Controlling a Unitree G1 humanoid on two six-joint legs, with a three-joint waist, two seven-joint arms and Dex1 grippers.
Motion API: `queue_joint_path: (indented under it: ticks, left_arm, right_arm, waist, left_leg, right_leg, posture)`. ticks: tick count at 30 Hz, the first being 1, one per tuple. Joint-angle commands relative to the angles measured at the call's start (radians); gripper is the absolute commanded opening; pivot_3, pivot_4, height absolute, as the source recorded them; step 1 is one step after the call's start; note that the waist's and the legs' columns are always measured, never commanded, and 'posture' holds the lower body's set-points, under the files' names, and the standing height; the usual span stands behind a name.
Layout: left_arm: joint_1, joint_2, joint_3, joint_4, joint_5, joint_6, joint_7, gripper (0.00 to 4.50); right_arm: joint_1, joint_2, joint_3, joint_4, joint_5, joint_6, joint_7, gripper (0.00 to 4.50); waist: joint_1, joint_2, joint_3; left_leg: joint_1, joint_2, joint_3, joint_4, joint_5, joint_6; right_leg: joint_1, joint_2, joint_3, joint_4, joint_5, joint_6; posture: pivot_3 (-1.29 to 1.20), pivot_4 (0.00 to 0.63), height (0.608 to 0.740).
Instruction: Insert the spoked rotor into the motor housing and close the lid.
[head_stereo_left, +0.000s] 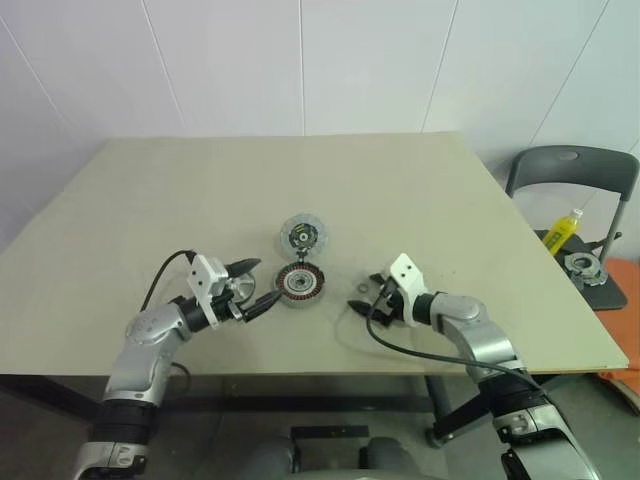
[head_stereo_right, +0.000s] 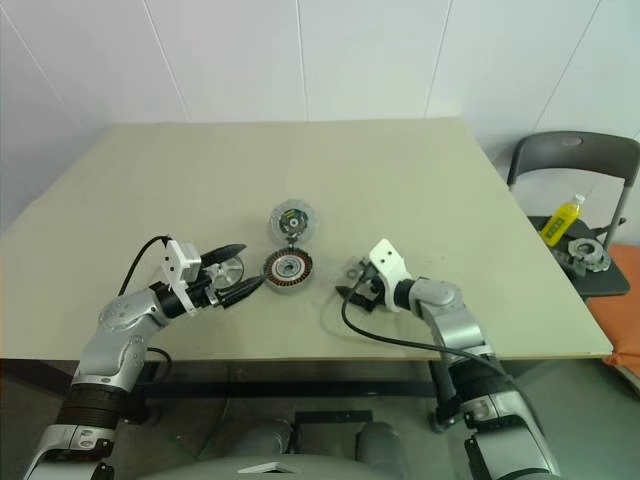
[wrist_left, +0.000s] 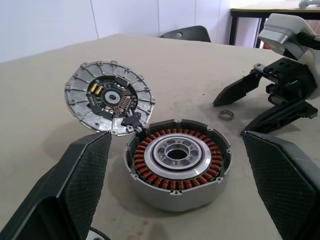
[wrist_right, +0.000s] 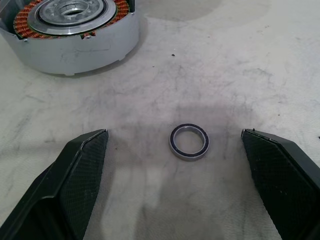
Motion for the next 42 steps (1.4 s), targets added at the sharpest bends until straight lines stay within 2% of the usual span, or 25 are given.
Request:
queue_joint_path:
  ticks: [1, 2, 4, 14, 21, 30, 36, 42]
  left_arm:
    - [-0.015, 0.004, 0.004, -0.011, 0.006, -0.015, 0.002, 4.48]
    - [-0.015, 0.005, 0.003, -0.01, 0.007, -0.017, 0.001, 4.48]
    - [-0.016, 0.006, 0.002, -0.007, 0.013, -0.024, 0.002, 4.5]
    - [-0.028, 0.01, 0.007, 0.012, 0.018, -0.042, -0.004, 4.5]
    - [0.013, 0.012, 0.044, -0.019, -0.024, -0.017, 0.01, 4.5]
    - [0.128, 0.025, 0.067, -0.152, -0.094, 0.113, 0.039, 4.5]
    - [0.145, 0.017, 0.077, -0.186, -0.101, 0.149, 0.074, 4.5]
    - [0.146, 0.007, 0.065, -0.199, -0.094, 0.149, 0.09, 4.5]
  right_arm:
    - [-0.027, 0.009, -0.002, 0.026, -0.009, -0.006, -0.017, 4.47]
    - [-0.026, 0.01, 0.001, 0.024, -0.008, -0.009, -0.012, 4.47]
    - [-0.022, 0.01, 0.011, 0.017, -0.014, -0.019, -0.008, 3.89]
    - [-0.04, 0.01, 0.001, 0.008, -0.006, -0.028, -0.011, 0.68]
    - [-0.082, 0.029, -0.008, -0.016, 0.022, 0.0, 0.001, 0.67]
    - [-0.307, 0.105, 0.043, -0.11, 0.061, 0.145, 0.04, 0.67]
    - [-0.385, 0.174, 0.119, -0.001, 0.023, 0.222, 0.019, 0.67]
    - [-0.413, 0.22, 0.152, 0.111, 0.0, 0.222, 0.017, 0.67]
  waist:
    - [0.0, 0.0, 0.0]
    - [0.0, 0.0, 0.0]
    - [0.001, 0.0, 0.0]
    - [0.003, 0.0, 0.0]
    - [0.0, 0.001, 0.0]
    - [-0.001, 0.002, 0.001]
    - [0.001, 0.002, 0.001]
    - [-0.001, 0.002, 0.001]
  left_leg:
    - [0.0, 0.0, 0.0, 0.0, 0.0, 0.0]
    - [0.0, 0.0, 0.0, 0.0, 0.0, 0.0]
    - [0.0, 0.0, 0.0, 0.0, 0.0, 0.0]
    - [0.0, 0.0, 0.0, 0.0, 0.0, 0.0]
    - [-0.001, 0.0, 0.0, 0.0, 0.0, 0.0]
    - [-0.002, 0.001, -0.001, -0.001, 0.0, 0.0]
    - [-0.001, 0.001, -0.001, 0.0, 0.0, 0.0]
    - [-0.002, 0.001, 0.0, -0.001, 0.0, 0.0]
  right_leg:
    - [0.0, 0.0, 0.0, 0.0, 0.0, 0.0]
    - [0.0, 0.0, 0.0, 0.001, 0.0, 0.0]
    - [0.0, 0.0, 0.0, 0.002, 0.0, 0.0]
    - [-0.001, 0.0, 0.0, 0.002, 0.0, 0.0]
    - [-0.001, 0.0, 0.0, 0.002, 0.0, 0.0]
    - [-0.003, 0.001, 0.003, 0.007, 0.0, 0.0]
    - [-0.005, 0.0, 0.002, 0.006, -0.001, -0.001]
    - [-0.007, 0.0, 0.003, 0.006, 0.0, -0.001]
  posture:
    - [0.0, 0.0, 0.74]
    - [0.0, 0.0, 0.74]
    - [0.0, 0.0, 0.74]
    - [0.0, 0.0, 0.74]
    - [0.0, 0.0, 0.74]
    - [0.0, 0.0, 0.74]
    - [0.0, 0.0, 0.74]
    - [0.0, 0.0, 0.74]
